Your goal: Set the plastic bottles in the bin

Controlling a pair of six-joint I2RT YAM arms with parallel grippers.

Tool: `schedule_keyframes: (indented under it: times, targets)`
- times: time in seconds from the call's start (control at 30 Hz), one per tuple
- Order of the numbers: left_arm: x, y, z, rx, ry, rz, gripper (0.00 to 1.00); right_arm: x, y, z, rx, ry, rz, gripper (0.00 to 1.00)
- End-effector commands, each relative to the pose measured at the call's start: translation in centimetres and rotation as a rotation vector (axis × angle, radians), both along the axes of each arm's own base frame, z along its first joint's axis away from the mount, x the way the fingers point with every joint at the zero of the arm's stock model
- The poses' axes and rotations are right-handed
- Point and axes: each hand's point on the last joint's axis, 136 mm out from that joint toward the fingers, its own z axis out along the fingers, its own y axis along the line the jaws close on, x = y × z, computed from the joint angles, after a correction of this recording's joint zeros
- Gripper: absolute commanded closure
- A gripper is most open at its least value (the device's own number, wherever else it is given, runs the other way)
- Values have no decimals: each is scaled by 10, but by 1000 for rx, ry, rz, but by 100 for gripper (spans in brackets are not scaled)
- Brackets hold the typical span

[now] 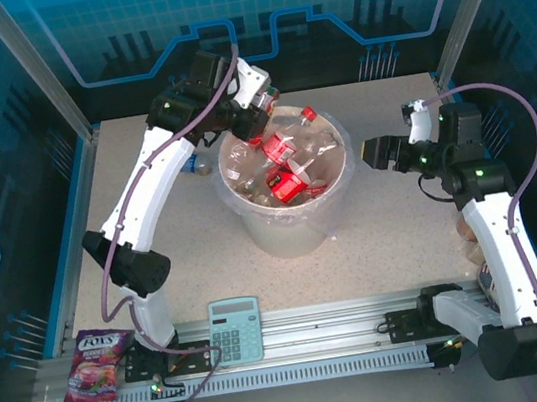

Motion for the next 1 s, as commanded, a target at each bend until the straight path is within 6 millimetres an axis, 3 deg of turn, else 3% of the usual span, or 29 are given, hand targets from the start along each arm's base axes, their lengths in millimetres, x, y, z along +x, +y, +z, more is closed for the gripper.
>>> schedule_keyframes:
  times: [0.0,0.37,0.4,0.53,0.63,0.77,0.97]
  targets:
    - [-17,-10,-21,4,110,-88,100,5,-3,2,-7,-21,-3,21]
    - [-22,-28,-49,-41,202,-152,97,8,1,17,30,-47,10,21]
    - [-20,-28,-49,-44,200,-147,91,8,2,21,31,-54,11,20]
    - [-19,-28,-38,-57,171,-143,54,6,4,37,34,-84,21,20]
    - [-17,-23,-25,-60,128,-122,35,-1,7,54,33,-114,28,20]
    - [-16,-19,-3,-87,70,-94,22,-17,14,76,47,-153,46,24]
    - [-19,-21,23,-170,13,-77,22,-36,41,93,74,-166,132,35]
